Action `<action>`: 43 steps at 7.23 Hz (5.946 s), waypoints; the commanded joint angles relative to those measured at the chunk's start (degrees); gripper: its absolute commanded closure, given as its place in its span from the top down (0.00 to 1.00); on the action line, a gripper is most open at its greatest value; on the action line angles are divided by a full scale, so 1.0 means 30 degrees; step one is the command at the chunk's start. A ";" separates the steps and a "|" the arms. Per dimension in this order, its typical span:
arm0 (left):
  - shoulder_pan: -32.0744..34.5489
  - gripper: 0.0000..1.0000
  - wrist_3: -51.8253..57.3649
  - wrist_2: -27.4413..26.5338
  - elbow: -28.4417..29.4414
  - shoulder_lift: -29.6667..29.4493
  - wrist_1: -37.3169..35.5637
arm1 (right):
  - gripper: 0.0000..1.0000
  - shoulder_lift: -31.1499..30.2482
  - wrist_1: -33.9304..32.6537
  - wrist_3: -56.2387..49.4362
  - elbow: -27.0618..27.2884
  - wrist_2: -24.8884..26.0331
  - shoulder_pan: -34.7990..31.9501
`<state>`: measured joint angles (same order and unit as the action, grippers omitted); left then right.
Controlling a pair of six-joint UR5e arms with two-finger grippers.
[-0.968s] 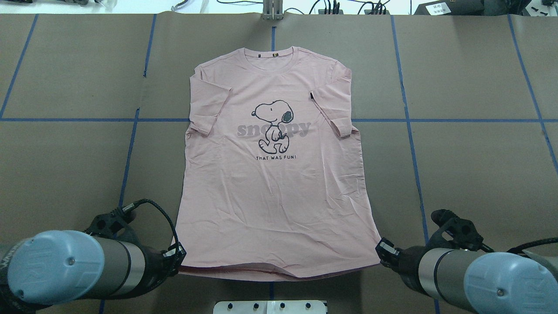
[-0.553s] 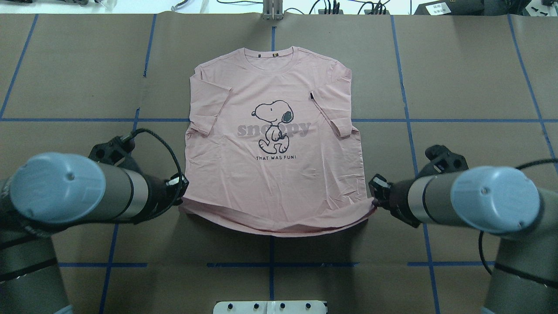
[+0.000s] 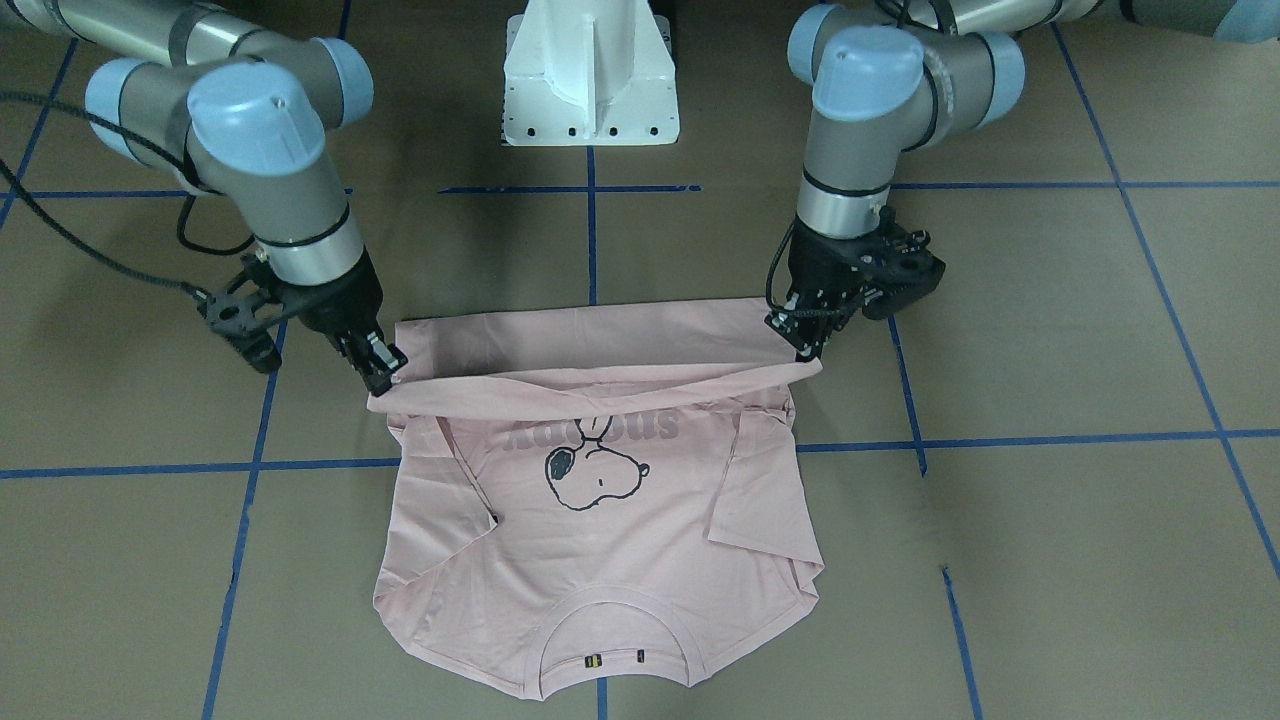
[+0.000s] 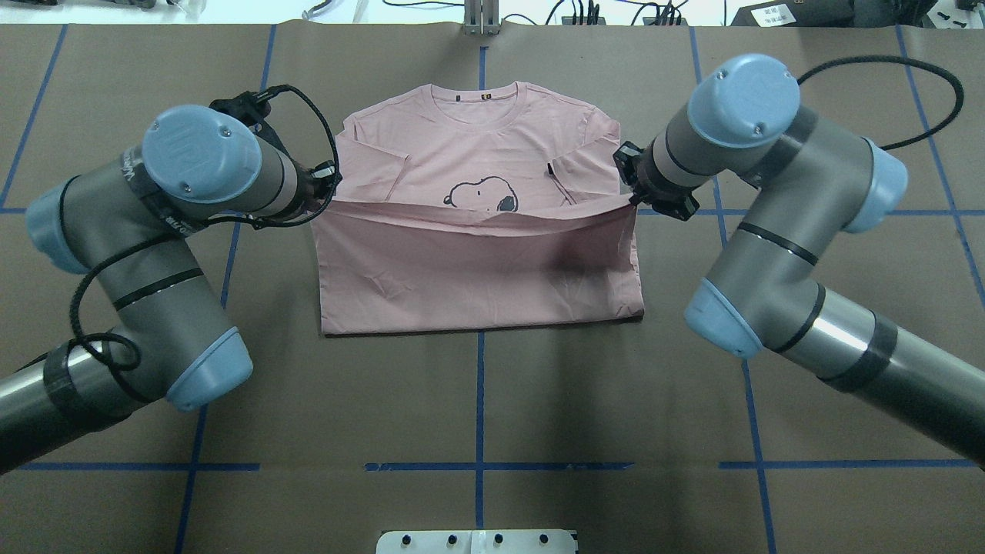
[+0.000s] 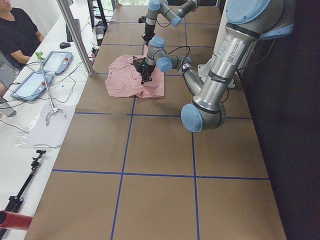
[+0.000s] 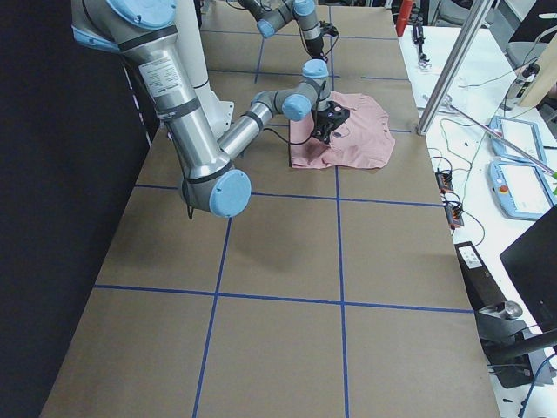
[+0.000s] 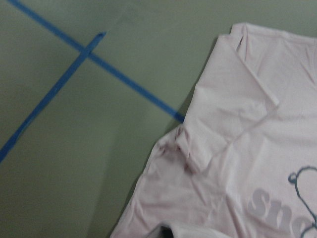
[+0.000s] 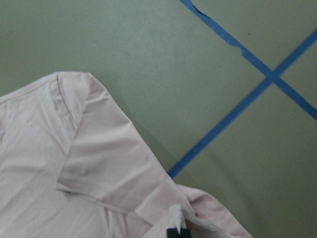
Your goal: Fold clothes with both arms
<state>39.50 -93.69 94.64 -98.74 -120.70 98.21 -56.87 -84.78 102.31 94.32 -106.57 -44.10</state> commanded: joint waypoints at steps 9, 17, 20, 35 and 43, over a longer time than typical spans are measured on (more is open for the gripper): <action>0.1598 0.37 0.4392 -0.1869 0.9946 -0.3185 0.8366 | 0.42 0.5039 0.5671 -0.2492 -1.1284 0.0573 -0.1414; 0.3678 0.48 0.4247 0.3376 0.5288 0.0094 0.9920 | 0.70 -0.2982 0.5758 -0.0193 0.0104 -0.0311 0.1421; 0.3649 0.50 0.4189 0.3318 0.5288 0.0184 0.9891 | 0.70 -0.3104 0.5788 0.1872 0.0025 0.2418 0.2981; 0.3591 0.50 0.3782 0.3288 0.5288 -0.0021 0.9920 | 0.00 -1.0651 0.5525 0.3096 0.9913 0.2419 0.7948; -0.4045 0.67 -0.2371 0.1745 -0.1069 0.1326 0.2197 | 1.00 -1.2104 0.4412 0.3659 1.2066 0.2040 0.6275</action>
<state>31.33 -99.87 102.68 -100.37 -117.09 110.22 -94.62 -71.39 113.53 130.62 -99.93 -19.74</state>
